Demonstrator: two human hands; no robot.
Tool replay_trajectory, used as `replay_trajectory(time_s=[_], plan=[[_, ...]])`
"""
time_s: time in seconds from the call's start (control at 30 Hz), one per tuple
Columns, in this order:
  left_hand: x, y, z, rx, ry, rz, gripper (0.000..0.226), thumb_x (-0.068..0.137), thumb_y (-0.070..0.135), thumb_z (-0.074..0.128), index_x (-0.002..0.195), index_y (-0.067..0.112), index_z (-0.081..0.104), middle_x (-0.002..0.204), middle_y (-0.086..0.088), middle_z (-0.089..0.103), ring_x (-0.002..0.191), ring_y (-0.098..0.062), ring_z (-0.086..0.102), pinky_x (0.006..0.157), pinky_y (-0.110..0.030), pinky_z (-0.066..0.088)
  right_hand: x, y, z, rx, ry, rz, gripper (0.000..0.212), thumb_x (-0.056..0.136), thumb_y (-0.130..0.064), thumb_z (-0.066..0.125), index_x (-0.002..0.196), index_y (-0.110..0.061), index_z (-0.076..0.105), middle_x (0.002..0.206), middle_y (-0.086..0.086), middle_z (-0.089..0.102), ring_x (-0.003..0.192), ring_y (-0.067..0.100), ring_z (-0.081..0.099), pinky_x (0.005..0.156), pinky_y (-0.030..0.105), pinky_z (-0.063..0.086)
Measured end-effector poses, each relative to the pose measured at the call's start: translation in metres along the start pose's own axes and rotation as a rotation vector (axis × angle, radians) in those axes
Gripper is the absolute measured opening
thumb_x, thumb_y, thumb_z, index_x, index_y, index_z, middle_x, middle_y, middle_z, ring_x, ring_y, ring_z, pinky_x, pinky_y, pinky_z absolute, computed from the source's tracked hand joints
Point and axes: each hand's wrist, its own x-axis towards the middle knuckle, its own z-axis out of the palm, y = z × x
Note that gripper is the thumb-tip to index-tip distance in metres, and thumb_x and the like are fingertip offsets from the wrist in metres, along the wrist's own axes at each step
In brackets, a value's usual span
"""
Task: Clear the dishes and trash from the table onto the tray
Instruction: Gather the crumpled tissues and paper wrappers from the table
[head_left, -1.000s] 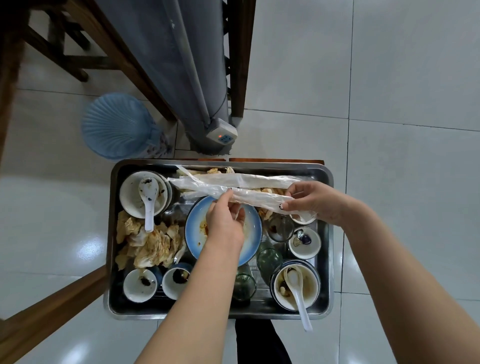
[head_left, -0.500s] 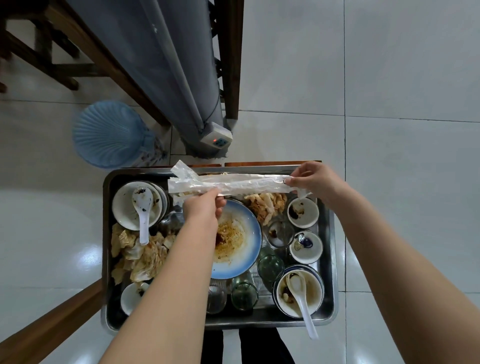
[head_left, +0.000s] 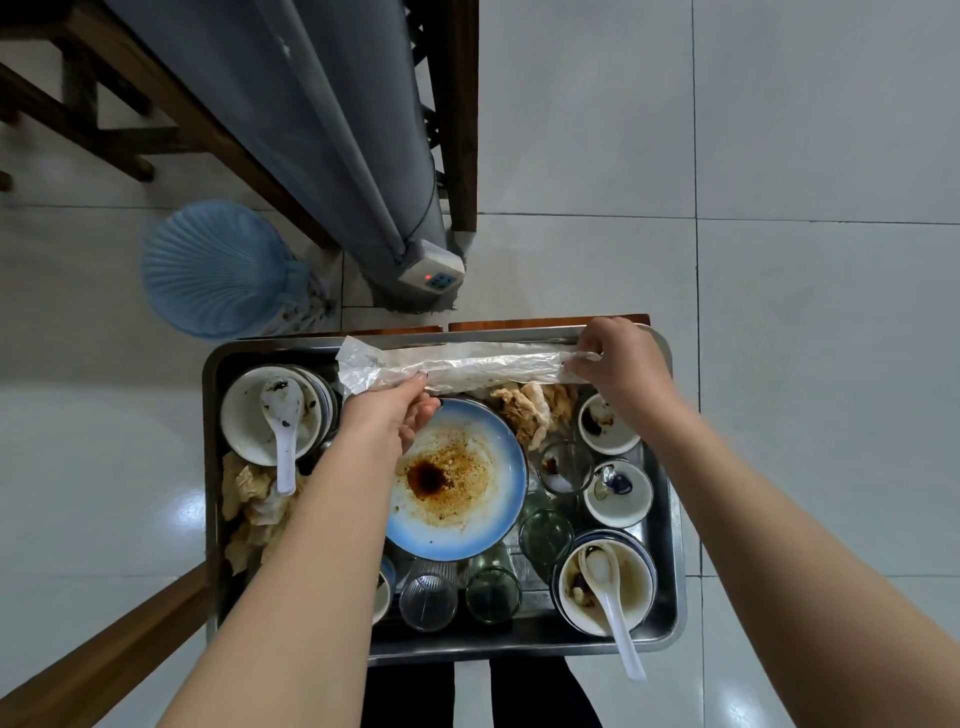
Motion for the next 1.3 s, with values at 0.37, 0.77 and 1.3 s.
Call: replay_trajectory(time_s=[0.37,0.77,1.3], plan=[[-0.030,-0.013,-0.010,0.151,-0.083,0.085,0.025,0.094,0.025,0.059,0.084,0.003,0.065,0.063,-0.006,0.071,0.044,-0.006,0.062,0.035,-0.010,0.039,-0.004,0.005,0.002,0.100,-0.024,0.036,0.022,0.082,-0.026,0.074,0.093,-0.011,0.063,0.087,0.000,0.060,0.079,0.017,0.052,0.062,0.026,0.038],[-0.011,0.005,-0.001,1.261,0.198,1.231,0.035,0.098,0.017,0.050,0.132,0.009,0.055,0.137,-0.006,0.052,0.132,-0.023,0.038,0.107,-0.033,0.030,-0.001,0.007,-0.011,0.023,-0.047,0.029,0.023,0.080,-0.026,0.075,0.088,-0.014,0.058,0.088,0.002,0.058,0.080,0.020,0.051,0.066,0.028,0.039],[0.031,-0.003,-0.024,1.399,0.095,1.521,0.039,0.071,-0.001,0.079,0.109,-0.001,0.068,0.097,-0.017,0.067,0.089,-0.037,0.063,0.065,-0.045,0.055,-0.012,0.007,0.010,-0.389,0.154,-0.020,0.018,0.094,-0.019,0.052,0.104,-0.010,0.065,0.105,0.008,0.065,0.098,0.030,0.056,0.086,0.037,0.035]])
